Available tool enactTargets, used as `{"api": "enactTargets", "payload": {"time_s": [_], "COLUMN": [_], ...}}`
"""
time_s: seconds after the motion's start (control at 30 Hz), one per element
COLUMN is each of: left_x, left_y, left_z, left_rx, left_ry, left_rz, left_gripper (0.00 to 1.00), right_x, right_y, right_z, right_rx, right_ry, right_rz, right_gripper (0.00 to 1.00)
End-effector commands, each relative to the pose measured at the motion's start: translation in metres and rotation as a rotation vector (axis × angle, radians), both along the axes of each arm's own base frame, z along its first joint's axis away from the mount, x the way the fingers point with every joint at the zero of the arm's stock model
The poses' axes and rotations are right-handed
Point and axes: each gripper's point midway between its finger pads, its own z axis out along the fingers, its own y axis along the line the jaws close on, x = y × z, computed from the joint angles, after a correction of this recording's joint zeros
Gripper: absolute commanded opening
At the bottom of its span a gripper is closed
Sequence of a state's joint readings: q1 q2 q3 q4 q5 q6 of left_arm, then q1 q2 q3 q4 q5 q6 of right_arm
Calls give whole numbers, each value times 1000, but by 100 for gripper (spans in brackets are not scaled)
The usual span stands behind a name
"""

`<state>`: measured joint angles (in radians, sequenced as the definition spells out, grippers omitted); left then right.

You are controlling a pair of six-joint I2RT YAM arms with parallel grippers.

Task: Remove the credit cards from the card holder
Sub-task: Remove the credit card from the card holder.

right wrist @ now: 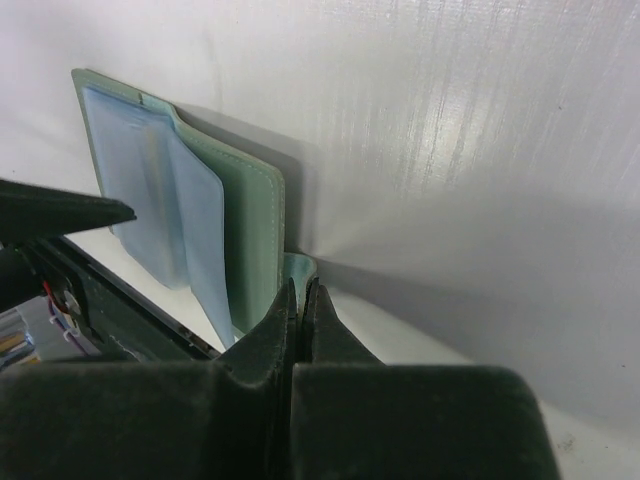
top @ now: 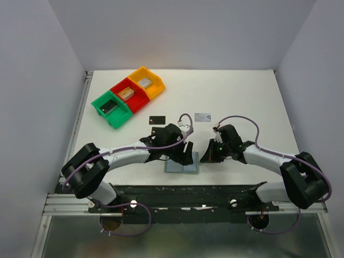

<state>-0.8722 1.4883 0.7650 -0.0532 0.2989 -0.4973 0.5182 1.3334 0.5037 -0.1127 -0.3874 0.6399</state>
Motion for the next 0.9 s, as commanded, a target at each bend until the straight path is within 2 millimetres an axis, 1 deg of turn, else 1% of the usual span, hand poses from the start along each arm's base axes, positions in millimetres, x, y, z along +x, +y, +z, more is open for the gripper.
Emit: {"api": "enactTargets", "payload": {"time_s": [0.0, 0.07, 0.13, 0.2, 0.27, 0.37, 0.5, 0.7, 0.87], "left_x": [8, 18, 22, 22, 20, 16, 12, 11, 9], "left_y": [5, 23, 40, 52, 59, 64, 65, 57, 56], "left_z": [17, 20, 18, 13, 6, -2, -11, -10, -8], "left_rx": [17, 28, 31, 28, 23, 25, 39, 16, 6], "left_ry": [-103, -139, -138, -119, -101, -76, -50, -42, -44], "left_rz": [49, 151, 226, 274, 295, 296, 290, 255, 244], "left_gripper": [73, 78, 82, 85, 86, 86, 86, 85, 85], "right_x": [1, 2, 2, 2, 4, 3, 2, 2, 2], "right_y": [6, 7, 7, 7, 8, 8, 8, 8, 9], "right_z": [3, 5, 5, 6, 6, 6, 4, 3, 2], "right_rx": [17, 23, 21, 22, 23, 25, 23, 26, 29], "right_ry": [-6, -10, -6, -10, -12, -10, -6, -6, 0], "right_rz": [15, 14, 16, 17, 17, 19, 21, 17, 18], "right_gripper": [0, 0, 0, 0, 0, 0, 0, 0, 0]}}
